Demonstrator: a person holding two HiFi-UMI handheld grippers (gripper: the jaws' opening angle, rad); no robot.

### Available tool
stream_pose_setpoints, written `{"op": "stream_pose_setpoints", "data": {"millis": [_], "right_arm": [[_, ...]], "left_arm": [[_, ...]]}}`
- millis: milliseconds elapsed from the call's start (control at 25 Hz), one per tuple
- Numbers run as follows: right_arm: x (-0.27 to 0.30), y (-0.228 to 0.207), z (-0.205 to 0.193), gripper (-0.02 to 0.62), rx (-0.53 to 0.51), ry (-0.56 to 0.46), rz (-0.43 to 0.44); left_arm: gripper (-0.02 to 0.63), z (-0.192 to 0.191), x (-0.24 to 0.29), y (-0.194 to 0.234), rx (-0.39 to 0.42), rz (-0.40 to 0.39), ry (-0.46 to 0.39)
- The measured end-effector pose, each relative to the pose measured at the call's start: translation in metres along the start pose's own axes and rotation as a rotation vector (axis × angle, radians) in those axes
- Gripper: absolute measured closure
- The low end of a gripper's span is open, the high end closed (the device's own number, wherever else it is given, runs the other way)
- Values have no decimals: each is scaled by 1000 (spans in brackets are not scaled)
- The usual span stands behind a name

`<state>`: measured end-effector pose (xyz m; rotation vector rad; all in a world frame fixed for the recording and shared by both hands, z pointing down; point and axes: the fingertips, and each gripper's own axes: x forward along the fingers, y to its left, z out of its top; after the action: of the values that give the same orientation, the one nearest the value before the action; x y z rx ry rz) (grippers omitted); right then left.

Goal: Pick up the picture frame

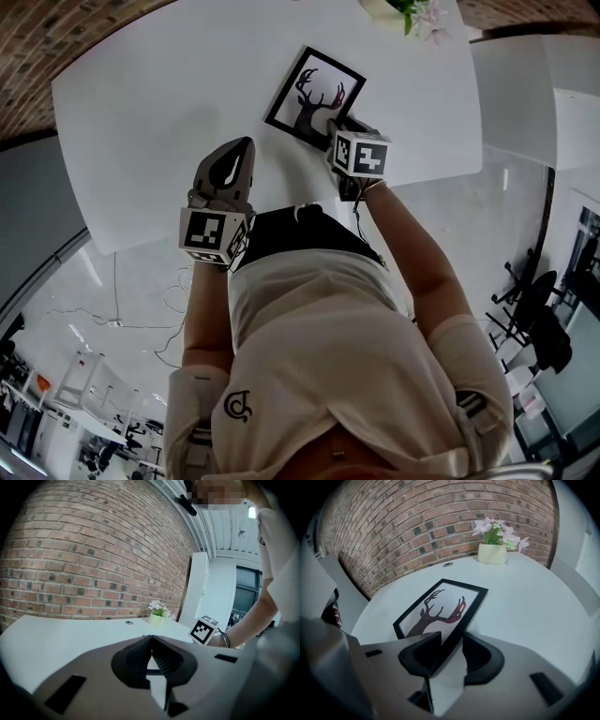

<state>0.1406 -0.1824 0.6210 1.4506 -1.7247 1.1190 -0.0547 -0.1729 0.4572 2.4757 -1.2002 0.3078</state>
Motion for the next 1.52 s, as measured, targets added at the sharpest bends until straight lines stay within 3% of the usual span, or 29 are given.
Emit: {"op": "stream_pose_setpoints", "data": {"millis": [280,1280,1520], "right_arm": [[-12,-1,-24,445,-86,34,36],[-61,-11,-110,446,-310,65,137],[-70,-15,-127,453,-387,96,168]], "left_arm": [[594,-8,-13,-21,-38,23,-20],[594,-98,-72,-103,-131,111,33],[594,-105,-79,-121,-124,112,-10]]}}
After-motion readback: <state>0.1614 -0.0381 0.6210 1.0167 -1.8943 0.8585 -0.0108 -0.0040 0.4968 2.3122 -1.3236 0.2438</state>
